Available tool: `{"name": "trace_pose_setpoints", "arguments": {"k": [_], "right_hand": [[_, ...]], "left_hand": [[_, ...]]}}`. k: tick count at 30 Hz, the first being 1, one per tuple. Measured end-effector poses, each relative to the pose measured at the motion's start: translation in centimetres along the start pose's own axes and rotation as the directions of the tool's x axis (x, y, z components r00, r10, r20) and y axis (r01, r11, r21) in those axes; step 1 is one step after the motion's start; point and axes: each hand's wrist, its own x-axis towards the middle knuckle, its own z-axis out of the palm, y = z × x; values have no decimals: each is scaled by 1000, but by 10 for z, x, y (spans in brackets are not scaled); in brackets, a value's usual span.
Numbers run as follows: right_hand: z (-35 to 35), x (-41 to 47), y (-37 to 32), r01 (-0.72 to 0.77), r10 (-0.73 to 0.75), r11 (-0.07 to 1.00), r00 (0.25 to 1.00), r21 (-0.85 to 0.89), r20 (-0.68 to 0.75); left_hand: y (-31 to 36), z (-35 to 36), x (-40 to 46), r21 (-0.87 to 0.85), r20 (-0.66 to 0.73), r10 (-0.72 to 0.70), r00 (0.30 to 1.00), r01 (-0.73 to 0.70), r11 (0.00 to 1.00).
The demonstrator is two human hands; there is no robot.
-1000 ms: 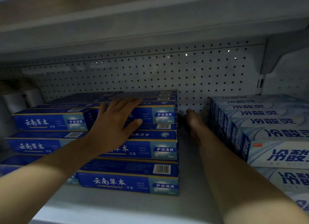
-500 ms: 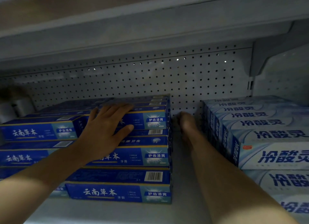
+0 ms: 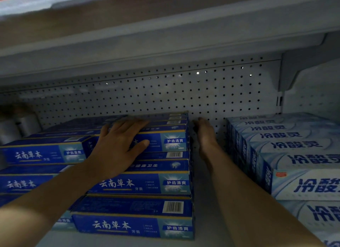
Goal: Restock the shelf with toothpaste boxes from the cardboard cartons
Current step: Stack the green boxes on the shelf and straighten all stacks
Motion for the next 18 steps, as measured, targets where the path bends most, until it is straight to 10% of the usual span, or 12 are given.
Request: {"name": "trace_pose_setpoints", "arguments": {"k": [18], "right_hand": [[-4,-19,-17,-126,121,988,990,84,70]], "left_hand": [[-7,-8,1,35,60,-26,998,24,999]]}}
